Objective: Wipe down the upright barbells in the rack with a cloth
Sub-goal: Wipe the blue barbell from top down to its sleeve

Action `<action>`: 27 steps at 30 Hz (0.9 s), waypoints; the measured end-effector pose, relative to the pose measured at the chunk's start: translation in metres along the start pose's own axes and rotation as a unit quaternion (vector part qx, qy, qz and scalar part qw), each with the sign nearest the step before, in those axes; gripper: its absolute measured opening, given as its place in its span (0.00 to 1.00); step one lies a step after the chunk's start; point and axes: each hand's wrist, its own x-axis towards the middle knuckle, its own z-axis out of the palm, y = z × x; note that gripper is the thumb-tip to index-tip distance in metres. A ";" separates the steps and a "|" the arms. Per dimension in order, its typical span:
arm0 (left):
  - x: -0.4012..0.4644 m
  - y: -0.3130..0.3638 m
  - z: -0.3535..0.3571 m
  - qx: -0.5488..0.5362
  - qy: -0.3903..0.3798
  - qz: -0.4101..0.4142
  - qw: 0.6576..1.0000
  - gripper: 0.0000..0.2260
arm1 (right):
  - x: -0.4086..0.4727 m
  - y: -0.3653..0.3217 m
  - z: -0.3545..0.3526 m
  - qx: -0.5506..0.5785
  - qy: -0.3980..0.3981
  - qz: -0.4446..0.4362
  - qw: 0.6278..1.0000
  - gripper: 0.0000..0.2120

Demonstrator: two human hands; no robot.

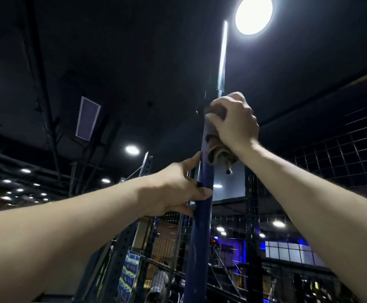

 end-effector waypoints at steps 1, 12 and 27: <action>0.001 -0.002 -0.001 -0.001 -0.001 0.000 1.000 0.38 | 0.004 0.006 0.003 0.062 0.014 0.049 0.997 0.08; -0.001 -0.002 0.004 -0.009 0.007 0.009 1.000 0.35 | -0.023 -0.005 -0.009 -0.021 -0.027 -0.036 0.999 0.10; 0.000 -0.002 0.000 -0.020 0.006 -0.003 1.000 0.35 | 0.005 -0.005 -0.018 -0.082 -0.067 -0.072 0.992 0.07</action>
